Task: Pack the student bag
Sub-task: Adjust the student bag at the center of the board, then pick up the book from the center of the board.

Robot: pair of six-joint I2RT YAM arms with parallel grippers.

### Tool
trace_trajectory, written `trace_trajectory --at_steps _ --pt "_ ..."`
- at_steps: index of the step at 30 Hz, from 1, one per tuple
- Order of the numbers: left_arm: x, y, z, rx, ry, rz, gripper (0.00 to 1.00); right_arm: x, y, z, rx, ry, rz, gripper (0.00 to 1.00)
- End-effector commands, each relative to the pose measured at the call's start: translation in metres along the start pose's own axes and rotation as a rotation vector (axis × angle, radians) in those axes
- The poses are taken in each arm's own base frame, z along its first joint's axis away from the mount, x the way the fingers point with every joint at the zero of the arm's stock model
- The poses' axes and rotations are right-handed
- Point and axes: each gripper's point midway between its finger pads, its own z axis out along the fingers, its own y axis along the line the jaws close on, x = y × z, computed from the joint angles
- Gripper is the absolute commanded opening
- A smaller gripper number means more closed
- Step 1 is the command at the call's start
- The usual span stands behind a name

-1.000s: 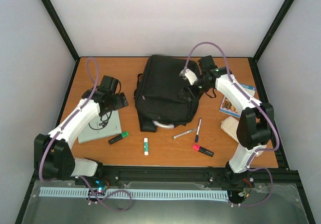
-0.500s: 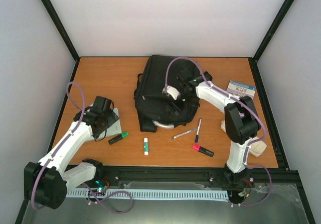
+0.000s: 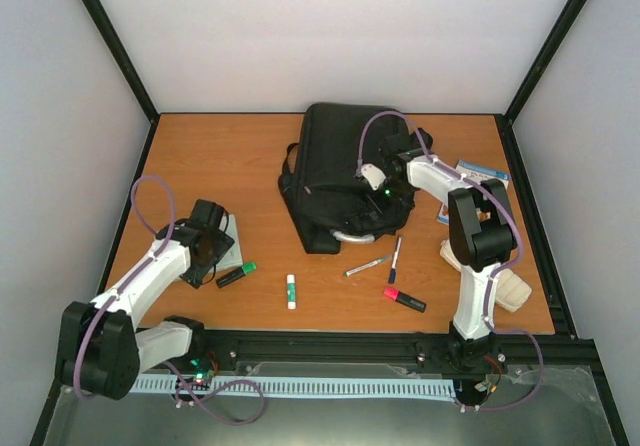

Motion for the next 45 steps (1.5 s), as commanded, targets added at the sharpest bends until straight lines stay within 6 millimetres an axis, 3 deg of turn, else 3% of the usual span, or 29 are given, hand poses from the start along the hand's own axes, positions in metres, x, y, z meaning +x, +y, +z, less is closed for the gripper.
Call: trace_trajectory --at_steps 1,5,10,17,21,26,34,40,43,45 --pt "-0.014 -0.001 0.010 -0.007 -0.029 -0.093 1.00 0.017 -0.011 -0.003 0.033 0.040 0.066 0.80" --pt "-0.023 0.009 0.018 -0.033 -0.028 -0.148 1.00 0.004 0.007 -0.017 -0.037 -0.025 0.035 0.80" --pt "-0.033 0.016 0.028 -0.030 -0.019 -0.196 1.00 -0.001 0.012 -0.027 -0.042 -0.058 0.011 0.80" --pt "-0.071 0.012 0.030 -0.085 -0.108 -0.160 1.00 -0.002 0.013 -0.031 -0.040 -0.068 0.002 0.80" --pt "-0.086 -0.009 0.034 -0.050 -0.135 -0.119 1.00 -0.003 0.017 -0.032 -0.059 -0.079 -0.005 0.80" --pt "-0.108 -0.054 0.043 0.014 -0.128 0.010 1.00 -0.003 0.017 -0.032 -0.062 -0.077 -0.010 0.80" --pt "-0.119 -0.117 0.078 0.105 -0.040 0.175 1.00 -0.010 0.025 -0.042 -0.093 -0.107 -0.032 0.82" --pt "-0.115 -0.155 0.088 0.213 0.030 0.254 0.97 -0.044 0.030 -0.078 -0.084 -0.177 -0.068 0.83" --pt "-0.115 -0.162 0.087 0.228 0.035 0.285 0.97 -0.064 0.032 -0.087 -0.082 -0.199 -0.080 0.82" --pt "-0.130 -0.158 0.081 0.175 -0.016 0.270 0.98 -0.078 0.036 -0.089 -0.081 -0.201 -0.091 0.82"
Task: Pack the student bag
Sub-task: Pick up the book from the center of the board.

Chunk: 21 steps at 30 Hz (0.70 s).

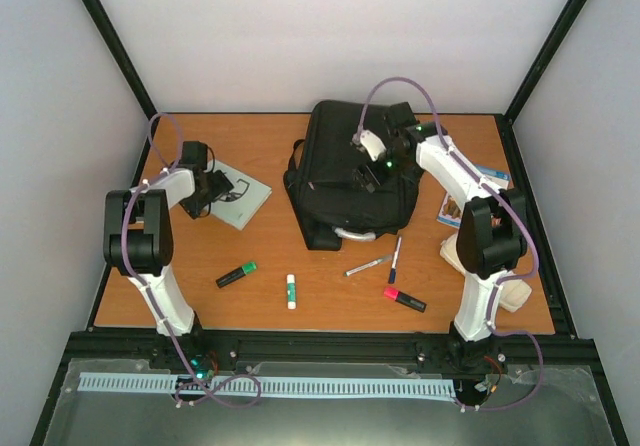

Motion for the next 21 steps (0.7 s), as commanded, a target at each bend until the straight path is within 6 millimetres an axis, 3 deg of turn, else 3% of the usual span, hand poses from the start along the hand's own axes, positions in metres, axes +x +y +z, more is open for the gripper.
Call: trace_trajectory --at_steps 1,5,9,15,21 --pt "-0.022 -0.006 -0.015 -0.024 -0.053 0.032 0.99 -0.035 0.018 -0.009 -0.023 -0.026 -0.041 0.82" --pt "-0.049 0.006 -0.045 -0.116 -0.159 -0.041 1.00 -0.052 0.039 -0.001 -0.062 -0.035 -0.063 0.82" --pt "-0.079 -0.005 -0.052 -0.142 -0.179 -0.007 1.00 -0.051 0.053 0.005 -0.091 -0.033 -0.067 0.82" --pt "-0.113 -0.060 -0.034 -0.001 -0.113 0.154 1.00 -0.031 0.061 0.007 -0.100 -0.018 -0.075 0.82" --pt "-0.133 -0.085 -0.010 0.003 -0.062 0.278 1.00 -0.016 0.081 -0.002 -0.173 -0.024 -0.113 0.82"
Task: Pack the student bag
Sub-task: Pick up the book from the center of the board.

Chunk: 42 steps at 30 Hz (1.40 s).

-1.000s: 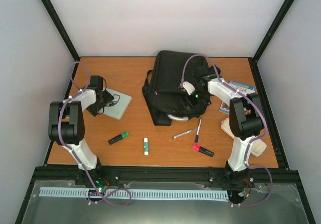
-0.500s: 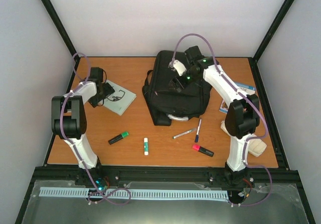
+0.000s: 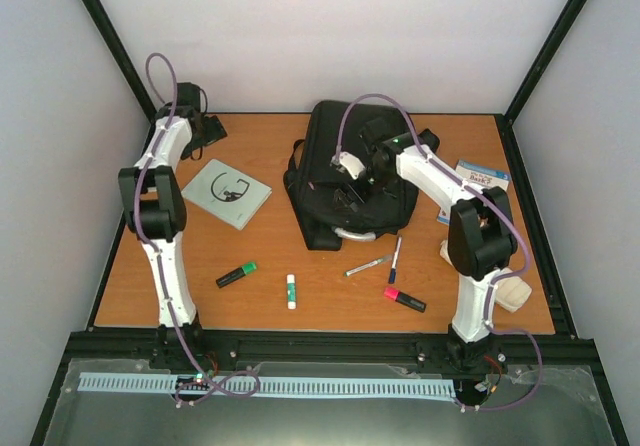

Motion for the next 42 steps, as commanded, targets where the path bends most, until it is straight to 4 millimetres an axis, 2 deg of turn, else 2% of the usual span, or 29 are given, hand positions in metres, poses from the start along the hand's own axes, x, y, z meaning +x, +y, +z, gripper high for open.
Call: trace_trajectory --at_steps 1,6,8,12,20,24,30,34,37,39,42 --pt "0.003 -0.008 0.015 0.015 0.095 0.136 1.00 -0.008 0.024 -0.025 -0.033 -0.071 -0.070 0.82" --pt "0.009 -0.006 0.037 -0.006 0.132 0.161 1.00 0.003 0.022 -0.022 -0.011 -0.053 -0.060 0.82" --pt "0.018 -0.012 0.043 0.034 0.164 0.170 1.00 0.006 0.021 -0.020 -0.011 -0.055 -0.051 0.82" --pt "0.035 -0.029 0.047 0.147 0.210 0.176 1.00 0.013 0.021 -0.013 -0.021 -0.046 -0.034 0.82" --pt "0.065 -0.034 0.069 0.153 0.282 0.215 1.00 0.021 0.018 -0.010 -0.006 -0.029 -0.030 0.82" --pt "0.082 -0.045 0.071 0.171 0.308 0.264 0.99 0.024 0.019 -0.010 -0.007 -0.024 -0.028 0.82" --pt "0.117 -0.078 0.046 0.227 0.328 0.346 0.99 0.024 0.018 -0.009 -0.004 -0.025 -0.034 0.82" --pt "0.142 -0.084 0.022 0.285 0.334 0.361 0.97 0.025 0.019 -0.007 -0.020 -0.024 -0.028 0.82" --pt "0.158 -0.077 0.012 0.288 0.342 0.356 0.97 0.025 0.020 -0.006 -0.028 -0.025 -0.027 0.82" --pt "0.153 -0.072 0.004 0.268 0.315 0.353 0.98 0.022 0.019 -0.006 -0.023 -0.025 -0.034 0.81" --pt "0.123 -0.071 -0.022 0.230 0.219 0.345 0.99 0.010 0.018 -0.011 -0.017 -0.037 -0.038 0.80"
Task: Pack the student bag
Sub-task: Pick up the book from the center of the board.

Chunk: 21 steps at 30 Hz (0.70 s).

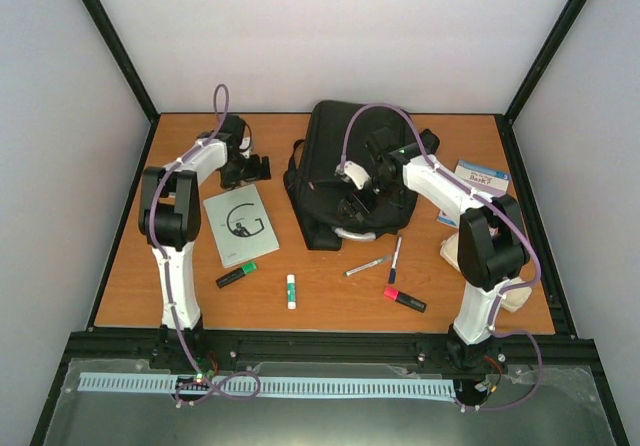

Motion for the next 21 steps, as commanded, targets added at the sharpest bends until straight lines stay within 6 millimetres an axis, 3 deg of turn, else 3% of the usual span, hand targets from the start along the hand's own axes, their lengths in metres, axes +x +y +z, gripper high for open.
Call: trace_trajectory --at_steps 1,5,11,17,21 --pt "-0.033 0.007 -0.061 -0.058 -0.161 -0.041 1.00 -0.024 0.004 -0.013 0.003 -0.044 -0.028 0.79" --pt "-0.022 0.024 -0.093 -0.113 -0.197 -0.093 1.00 -0.047 0.012 -0.019 0.001 -0.073 -0.054 0.77" --pt "0.024 0.054 -0.109 -0.073 -0.190 -0.240 1.00 -0.079 0.028 -0.006 -0.037 -0.103 -0.074 0.76" --pt "0.081 0.088 -0.109 -0.121 -0.117 -0.395 0.99 -0.109 0.047 0.030 -0.092 -0.112 -0.062 0.73" --pt "0.112 0.089 -0.093 -0.084 -0.061 -0.432 0.99 -0.113 0.060 0.066 -0.138 -0.071 -0.040 0.70"
